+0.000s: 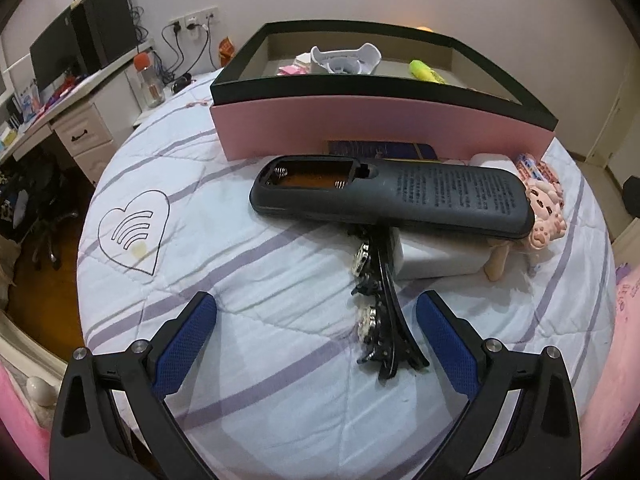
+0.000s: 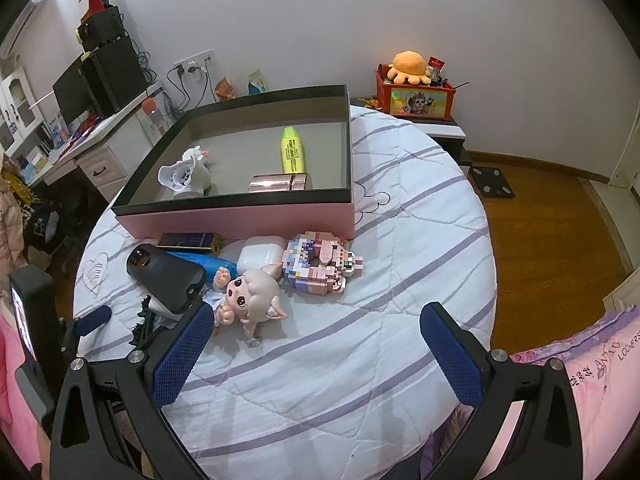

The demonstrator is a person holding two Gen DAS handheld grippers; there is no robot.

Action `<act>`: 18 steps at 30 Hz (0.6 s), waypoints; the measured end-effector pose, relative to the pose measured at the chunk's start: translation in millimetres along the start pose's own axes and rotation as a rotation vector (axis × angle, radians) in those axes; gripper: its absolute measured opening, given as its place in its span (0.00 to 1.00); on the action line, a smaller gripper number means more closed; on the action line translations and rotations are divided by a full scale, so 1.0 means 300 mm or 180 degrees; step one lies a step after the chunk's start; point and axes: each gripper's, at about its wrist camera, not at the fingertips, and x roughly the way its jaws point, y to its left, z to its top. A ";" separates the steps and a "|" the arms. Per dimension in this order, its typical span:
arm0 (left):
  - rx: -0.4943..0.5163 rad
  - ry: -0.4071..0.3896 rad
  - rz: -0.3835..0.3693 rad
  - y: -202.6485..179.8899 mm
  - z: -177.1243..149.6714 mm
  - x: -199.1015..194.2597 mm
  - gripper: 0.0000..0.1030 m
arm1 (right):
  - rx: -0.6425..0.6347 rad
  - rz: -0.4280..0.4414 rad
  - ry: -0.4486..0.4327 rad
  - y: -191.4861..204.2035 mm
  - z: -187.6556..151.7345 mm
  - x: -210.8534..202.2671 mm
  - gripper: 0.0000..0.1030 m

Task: Organize rigid objects
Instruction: 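Grasp the black hair clip with the left tool while the right tool grasps the pink block heart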

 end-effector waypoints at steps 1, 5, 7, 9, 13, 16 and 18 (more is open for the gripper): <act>-0.0006 -0.0017 -0.0015 0.003 0.001 0.000 0.95 | 0.0002 -0.0002 0.0009 0.000 0.001 0.005 1.00; 0.0004 -0.0101 -0.0069 0.009 0.009 -0.004 0.76 | -0.0003 0.0003 0.0040 0.001 0.004 0.020 1.00; 0.0034 -0.0147 -0.0077 0.010 0.012 -0.007 0.64 | -0.0013 0.0003 0.0054 0.003 0.004 0.028 1.00; 0.0073 -0.0180 -0.0050 0.011 0.015 -0.010 0.47 | -0.0023 -0.0002 0.0071 0.005 0.005 0.040 1.00; 0.0024 -0.0189 -0.0130 0.036 0.013 -0.027 0.28 | 0.0004 -0.0035 0.0116 0.000 0.005 0.077 1.00; 0.0039 -0.0188 -0.0162 0.040 0.007 -0.040 0.23 | 0.0067 -0.0066 0.0123 -0.014 0.014 0.104 1.00; 0.0041 -0.0195 -0.0160 0.038 0.003 -0.049 0.22 | 0.0112 -0.0096 0.0115 -0.027 0.027 0.123 1.00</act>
